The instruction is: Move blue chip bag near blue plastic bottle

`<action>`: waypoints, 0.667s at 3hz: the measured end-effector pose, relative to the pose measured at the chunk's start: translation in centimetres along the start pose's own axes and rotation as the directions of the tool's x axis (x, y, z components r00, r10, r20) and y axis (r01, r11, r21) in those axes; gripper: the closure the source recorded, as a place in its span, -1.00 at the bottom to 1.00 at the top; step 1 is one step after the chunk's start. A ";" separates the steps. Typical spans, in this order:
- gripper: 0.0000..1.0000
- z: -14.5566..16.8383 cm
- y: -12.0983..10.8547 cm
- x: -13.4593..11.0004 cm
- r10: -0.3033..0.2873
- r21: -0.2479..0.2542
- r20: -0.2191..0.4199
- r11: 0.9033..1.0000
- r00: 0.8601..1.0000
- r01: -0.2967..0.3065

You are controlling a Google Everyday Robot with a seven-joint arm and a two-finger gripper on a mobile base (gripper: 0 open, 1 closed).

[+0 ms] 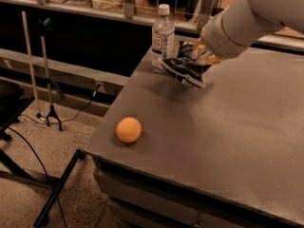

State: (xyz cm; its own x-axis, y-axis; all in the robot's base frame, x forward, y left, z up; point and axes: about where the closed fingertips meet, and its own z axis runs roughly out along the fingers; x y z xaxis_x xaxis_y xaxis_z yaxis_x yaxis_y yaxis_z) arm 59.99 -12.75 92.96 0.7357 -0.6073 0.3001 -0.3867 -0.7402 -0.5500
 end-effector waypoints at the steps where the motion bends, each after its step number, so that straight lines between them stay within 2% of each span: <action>1: -0.21 0.0 -0.1 -0.1 -0.002 0.000 0.000 1.000 1.000 0.002; 2: -0.83 -0.1 -0.2 -0.2 -0.005 0.000 0.001 1.000 1.000 0.005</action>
Offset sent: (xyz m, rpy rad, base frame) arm -0.0007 0.0010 0.0003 -0.0011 -0.0003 0.0018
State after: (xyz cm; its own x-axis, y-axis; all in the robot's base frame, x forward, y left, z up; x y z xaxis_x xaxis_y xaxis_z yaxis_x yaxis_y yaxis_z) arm 59.86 -12.51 93.03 0.7379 -0.6037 0.3019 -0.3834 -0.7430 -0.5486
